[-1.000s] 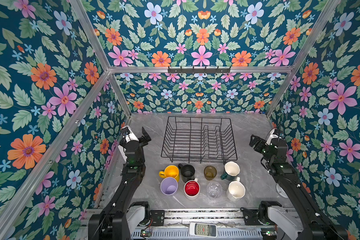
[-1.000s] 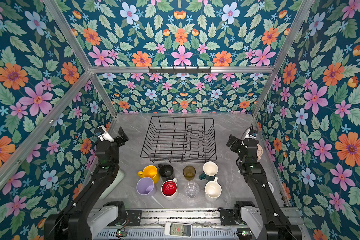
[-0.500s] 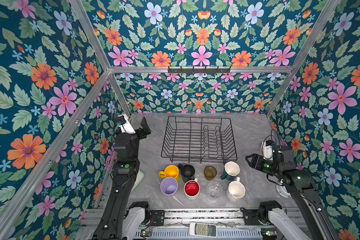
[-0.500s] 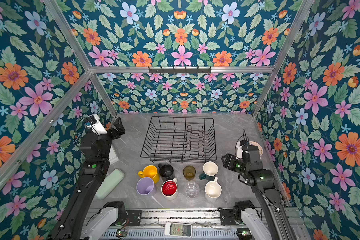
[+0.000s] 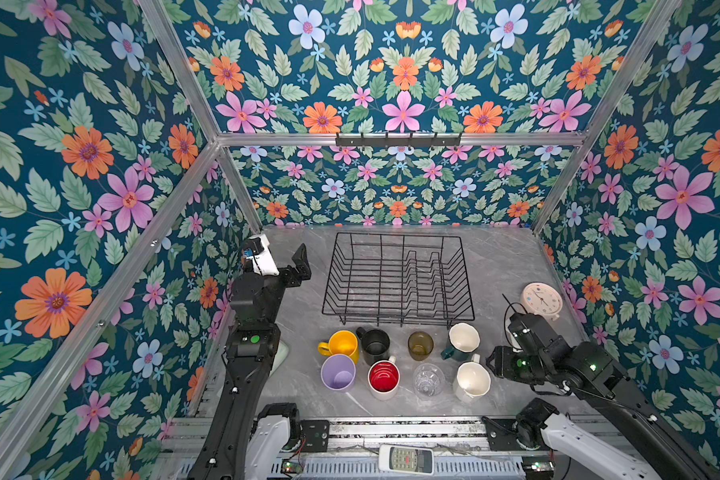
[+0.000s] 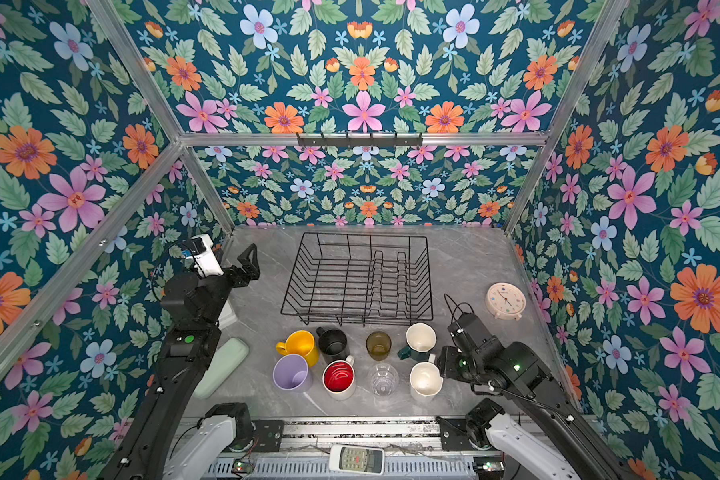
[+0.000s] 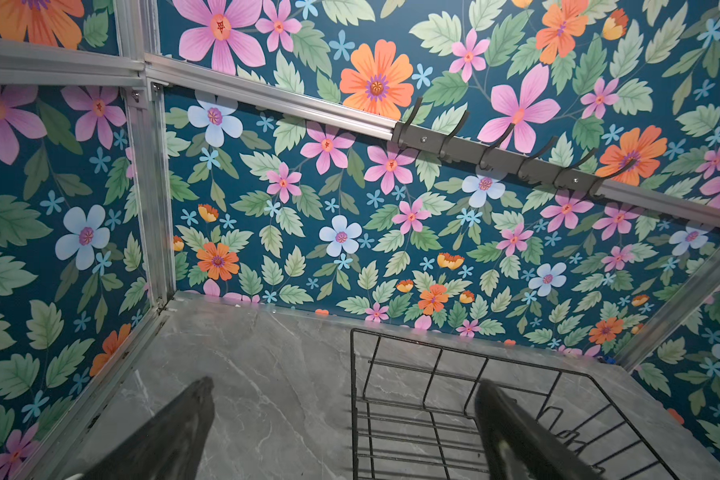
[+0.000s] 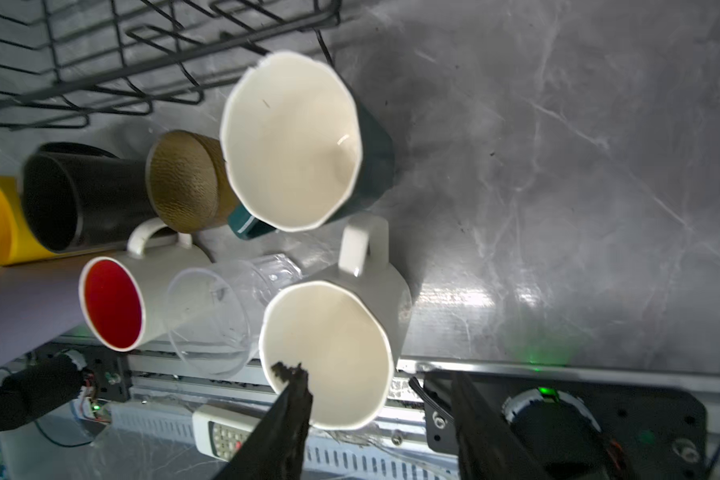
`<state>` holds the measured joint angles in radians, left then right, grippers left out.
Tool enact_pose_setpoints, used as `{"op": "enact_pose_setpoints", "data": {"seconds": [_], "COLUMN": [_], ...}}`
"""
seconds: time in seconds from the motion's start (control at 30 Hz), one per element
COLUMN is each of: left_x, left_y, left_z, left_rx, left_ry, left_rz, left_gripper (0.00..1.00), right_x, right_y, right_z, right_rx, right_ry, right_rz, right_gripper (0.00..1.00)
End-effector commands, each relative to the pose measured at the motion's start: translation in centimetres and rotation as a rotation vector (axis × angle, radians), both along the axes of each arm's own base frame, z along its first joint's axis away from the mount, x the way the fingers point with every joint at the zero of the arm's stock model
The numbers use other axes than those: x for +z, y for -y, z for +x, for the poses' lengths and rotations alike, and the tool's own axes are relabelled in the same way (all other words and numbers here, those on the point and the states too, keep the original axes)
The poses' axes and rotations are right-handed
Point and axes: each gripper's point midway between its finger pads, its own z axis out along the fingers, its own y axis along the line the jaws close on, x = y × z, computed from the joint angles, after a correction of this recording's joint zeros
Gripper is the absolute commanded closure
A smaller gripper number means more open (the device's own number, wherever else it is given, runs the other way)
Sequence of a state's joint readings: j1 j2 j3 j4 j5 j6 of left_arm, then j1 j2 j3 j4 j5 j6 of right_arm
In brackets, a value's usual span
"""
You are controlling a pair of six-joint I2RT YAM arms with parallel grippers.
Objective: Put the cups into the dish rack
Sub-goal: 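Reach the right gripper down to the cream-white mug while raising the left arm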
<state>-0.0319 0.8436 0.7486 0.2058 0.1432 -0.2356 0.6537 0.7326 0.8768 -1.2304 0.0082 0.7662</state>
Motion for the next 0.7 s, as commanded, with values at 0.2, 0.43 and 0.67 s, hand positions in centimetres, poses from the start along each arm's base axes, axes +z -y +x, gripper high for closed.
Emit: {"op": "enact_pose_setpoints", "data": {"seconds": [0.2, 0.43, 0.67], "left_x": [0.3, 0.0, -0.3], "left_y": [0.4, 0.6, 0.6], "left_z": [-0.2, -0.1, 0.0], "left_rx": [-0.023, -0.035, -0.037], "left_ry": [0.016, 0.012, 0.005], "left_rz": [0.004, -0.002, -0.004], "left_gripper": [0.00, 0.00, 0.00], "right_x": [-3.1, -4.9, -6.6], "right_y": [-0.2, -1.6, -2.0], "right_z": [0.8, 1.7, 2.2], "right_rx": [-0.059, -0.024, 0.002], "right_ry": [-0.024, -0.034, -0.046], "right_rz": [-0.071, -0.058, -0.084], "right_gripper": [0.47, 0.48, 0.51]}}
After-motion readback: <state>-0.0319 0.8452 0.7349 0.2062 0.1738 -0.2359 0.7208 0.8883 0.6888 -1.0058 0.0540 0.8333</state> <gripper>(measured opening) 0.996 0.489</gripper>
